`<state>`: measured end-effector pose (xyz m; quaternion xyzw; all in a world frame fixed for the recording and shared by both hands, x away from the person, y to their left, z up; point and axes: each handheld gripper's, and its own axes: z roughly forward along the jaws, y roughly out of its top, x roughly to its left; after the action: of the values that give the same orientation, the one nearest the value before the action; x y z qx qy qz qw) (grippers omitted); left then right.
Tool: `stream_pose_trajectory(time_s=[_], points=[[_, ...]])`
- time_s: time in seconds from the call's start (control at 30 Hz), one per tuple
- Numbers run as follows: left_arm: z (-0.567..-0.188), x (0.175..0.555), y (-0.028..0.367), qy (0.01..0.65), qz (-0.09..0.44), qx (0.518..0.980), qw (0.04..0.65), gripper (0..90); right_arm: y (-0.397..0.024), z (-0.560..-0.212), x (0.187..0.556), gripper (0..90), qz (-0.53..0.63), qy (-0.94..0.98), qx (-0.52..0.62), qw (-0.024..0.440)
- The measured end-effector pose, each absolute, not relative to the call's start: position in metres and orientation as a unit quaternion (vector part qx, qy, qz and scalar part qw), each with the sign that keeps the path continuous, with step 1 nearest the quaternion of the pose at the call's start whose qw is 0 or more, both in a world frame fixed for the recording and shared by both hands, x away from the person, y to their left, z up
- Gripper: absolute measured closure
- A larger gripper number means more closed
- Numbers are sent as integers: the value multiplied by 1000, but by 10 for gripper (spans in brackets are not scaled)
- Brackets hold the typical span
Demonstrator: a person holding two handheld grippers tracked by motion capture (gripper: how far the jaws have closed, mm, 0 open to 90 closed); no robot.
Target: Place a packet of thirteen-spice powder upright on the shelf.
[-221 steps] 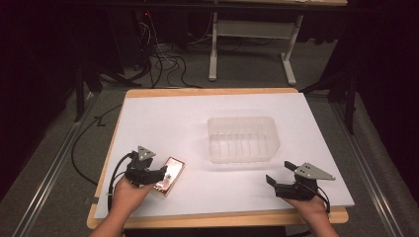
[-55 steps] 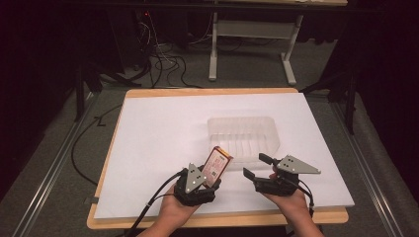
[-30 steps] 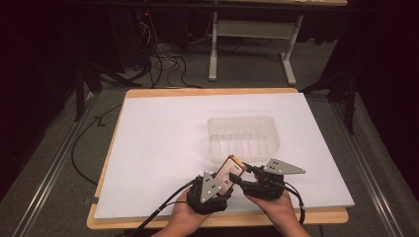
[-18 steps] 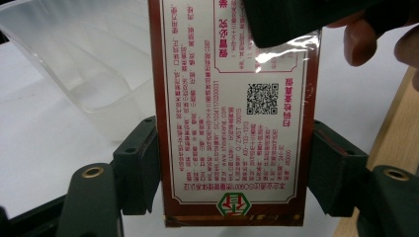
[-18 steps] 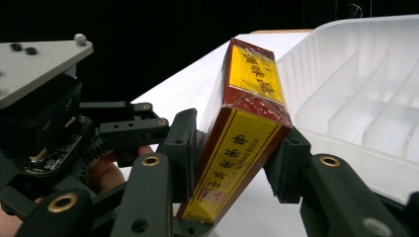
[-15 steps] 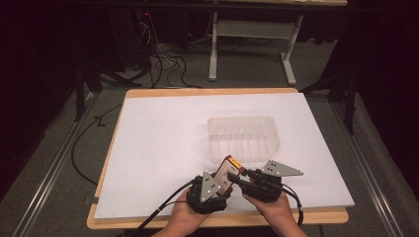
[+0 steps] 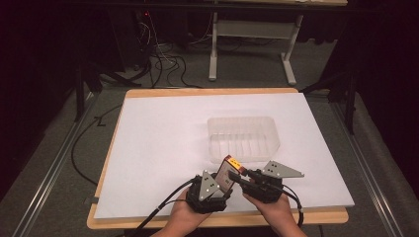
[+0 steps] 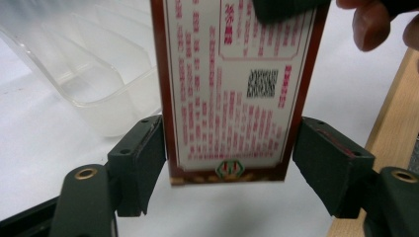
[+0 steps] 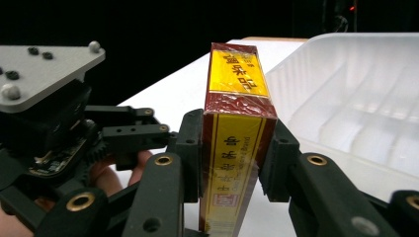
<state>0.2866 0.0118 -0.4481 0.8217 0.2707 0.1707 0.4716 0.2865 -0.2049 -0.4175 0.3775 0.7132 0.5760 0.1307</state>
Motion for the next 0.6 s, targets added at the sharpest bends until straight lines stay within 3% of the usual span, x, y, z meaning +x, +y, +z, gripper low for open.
stream_pose_trajectory(time_s=[0.6], points=[[-439, 298, 34, 287, 165, 806, 491, 285, -226, -413, 285, 683, 576, 697, 390, 173]])
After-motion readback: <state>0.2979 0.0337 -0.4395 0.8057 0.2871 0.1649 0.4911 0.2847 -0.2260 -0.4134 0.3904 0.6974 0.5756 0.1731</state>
